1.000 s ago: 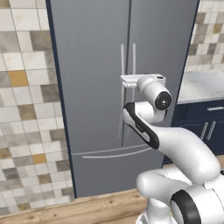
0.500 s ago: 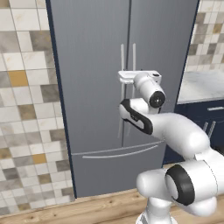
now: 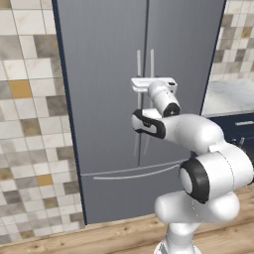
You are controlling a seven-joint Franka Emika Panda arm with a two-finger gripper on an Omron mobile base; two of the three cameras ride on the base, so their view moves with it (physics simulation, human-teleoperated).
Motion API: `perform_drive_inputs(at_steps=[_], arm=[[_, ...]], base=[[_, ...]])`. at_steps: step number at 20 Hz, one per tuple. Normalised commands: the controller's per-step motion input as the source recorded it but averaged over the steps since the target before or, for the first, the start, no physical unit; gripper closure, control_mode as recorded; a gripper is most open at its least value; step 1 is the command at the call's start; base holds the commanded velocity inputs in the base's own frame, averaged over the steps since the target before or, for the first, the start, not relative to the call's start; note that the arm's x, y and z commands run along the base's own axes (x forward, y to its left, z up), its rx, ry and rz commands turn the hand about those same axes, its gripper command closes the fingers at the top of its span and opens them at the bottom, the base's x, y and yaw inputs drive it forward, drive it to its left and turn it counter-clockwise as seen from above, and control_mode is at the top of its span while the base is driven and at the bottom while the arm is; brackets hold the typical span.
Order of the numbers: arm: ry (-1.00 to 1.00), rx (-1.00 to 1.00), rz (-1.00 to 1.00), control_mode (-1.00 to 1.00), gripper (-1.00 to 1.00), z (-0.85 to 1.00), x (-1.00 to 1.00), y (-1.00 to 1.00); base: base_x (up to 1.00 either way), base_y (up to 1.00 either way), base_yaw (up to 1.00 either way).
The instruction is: Retrieve the steak from the fridge and place it on the saucepan with marinade on the stove.
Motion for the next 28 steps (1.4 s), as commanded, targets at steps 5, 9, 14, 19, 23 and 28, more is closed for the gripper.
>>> perform_drive_inputs(at_steps=[5,9,14,19,23,28], arm=[[0.0,0.0,0.0,-1.0,-1.0,0.0,0.4,0.0],[0.0,0.0,-0.01,-1.0,-1.0,0.0,0.53,0.06],[0.0,0.0,-0.01,-1.0,-1.0,0.0,0.54,0.06],[0.0,0.0,-0.01,-1.0,-1.0,0.0,0.45,0.08],[0.0,0.0,0.0,-1.0,-1.0,0.0,0.39,0.04],[0.0,0.0,0.0,-1.0,-1.0,0.0,0.37,0.02]], base=[[0.0,0.0,0.0],[0.0,0.0,0.0],[0.0,0.0,0.0],[0.0,0.0,0.0],[0.0,0.0,0.0],[0.0,0.0,0.0]])
